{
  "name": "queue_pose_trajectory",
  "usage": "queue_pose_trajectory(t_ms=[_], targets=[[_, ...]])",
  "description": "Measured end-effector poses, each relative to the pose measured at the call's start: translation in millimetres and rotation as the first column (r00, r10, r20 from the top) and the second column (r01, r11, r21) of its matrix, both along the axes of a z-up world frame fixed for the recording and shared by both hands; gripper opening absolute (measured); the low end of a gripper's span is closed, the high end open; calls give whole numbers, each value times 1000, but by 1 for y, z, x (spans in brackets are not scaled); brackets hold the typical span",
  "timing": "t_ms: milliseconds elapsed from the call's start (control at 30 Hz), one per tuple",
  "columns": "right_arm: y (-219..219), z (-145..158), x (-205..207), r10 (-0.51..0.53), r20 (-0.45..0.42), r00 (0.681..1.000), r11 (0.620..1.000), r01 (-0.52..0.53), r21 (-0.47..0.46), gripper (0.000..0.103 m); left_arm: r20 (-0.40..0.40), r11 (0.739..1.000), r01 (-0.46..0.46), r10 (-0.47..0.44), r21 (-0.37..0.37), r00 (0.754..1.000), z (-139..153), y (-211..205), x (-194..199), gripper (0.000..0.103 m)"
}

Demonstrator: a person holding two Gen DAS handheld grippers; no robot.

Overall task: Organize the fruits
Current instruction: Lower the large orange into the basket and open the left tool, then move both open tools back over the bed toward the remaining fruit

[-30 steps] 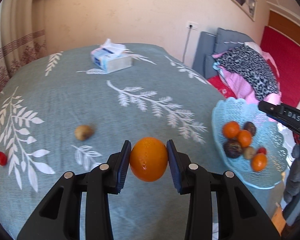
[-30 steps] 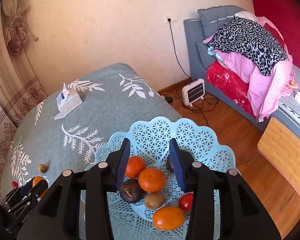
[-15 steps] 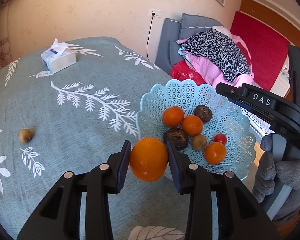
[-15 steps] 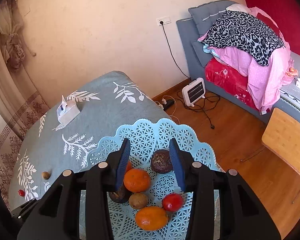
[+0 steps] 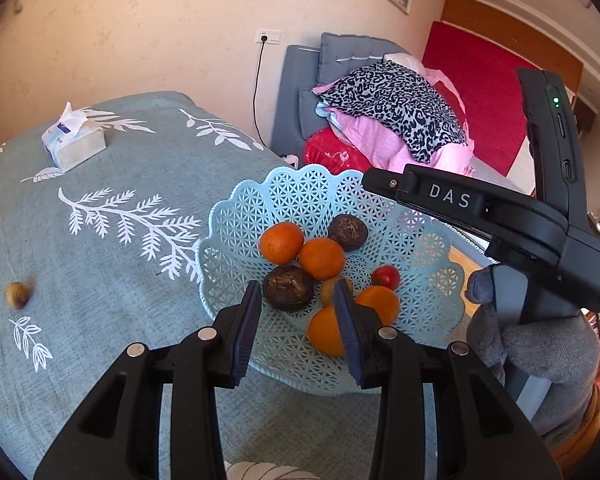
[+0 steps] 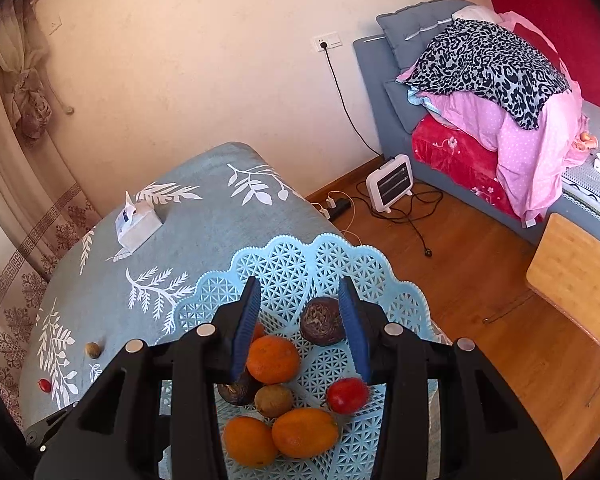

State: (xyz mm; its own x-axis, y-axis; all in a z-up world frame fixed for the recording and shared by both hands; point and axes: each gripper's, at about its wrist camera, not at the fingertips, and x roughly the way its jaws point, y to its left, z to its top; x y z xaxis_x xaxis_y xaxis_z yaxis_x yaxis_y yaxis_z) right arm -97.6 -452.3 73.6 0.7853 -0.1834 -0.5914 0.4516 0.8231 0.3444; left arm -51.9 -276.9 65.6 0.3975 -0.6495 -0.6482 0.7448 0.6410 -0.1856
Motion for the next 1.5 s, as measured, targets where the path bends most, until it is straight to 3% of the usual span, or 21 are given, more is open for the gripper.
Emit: queue_pose_trajectory(t_ms=[233,367,433,467,500,600,867,1233,1500], targets=[[7,-1,1,9,-2,1000,1000,-9,-4,42,-8,999,-44,44,-4,999,0,13,8,38],[13,-1,2,16,0,1000,1000,-16,-11,42,3,995,-99,99,-4,995,0,24,14,63],[17,-1,3,20,1,1000,1000,-20,-20,44,17,991,-133,133,6,991,0,31,17,67],[19,-1,3,22,3,1000,1000,-22,-23,53,19,989,-149,149,8,989,0,35,20,72],[22,0,4,23,9,1000,999,-23,-29,56,21,986,-165,165,9,986,0,39,22,75],[33,1,8,42,8,999,997,-42,-59,56,28,976,-217,217,14,976,-1,52,31,80],[71,2,25,119,-4,993,986,-118,-119,56,92,927,-373,369,28,925,-1,97,52,88],[132,0,57,252,-24,967,956,-253,-146,60,183,836,-548,534,33,825,5,161,70,88],[169,-2,75,322,-45,946,933,-325,-151,60,181,801,-598,584,30,792,5,193,72,88]])
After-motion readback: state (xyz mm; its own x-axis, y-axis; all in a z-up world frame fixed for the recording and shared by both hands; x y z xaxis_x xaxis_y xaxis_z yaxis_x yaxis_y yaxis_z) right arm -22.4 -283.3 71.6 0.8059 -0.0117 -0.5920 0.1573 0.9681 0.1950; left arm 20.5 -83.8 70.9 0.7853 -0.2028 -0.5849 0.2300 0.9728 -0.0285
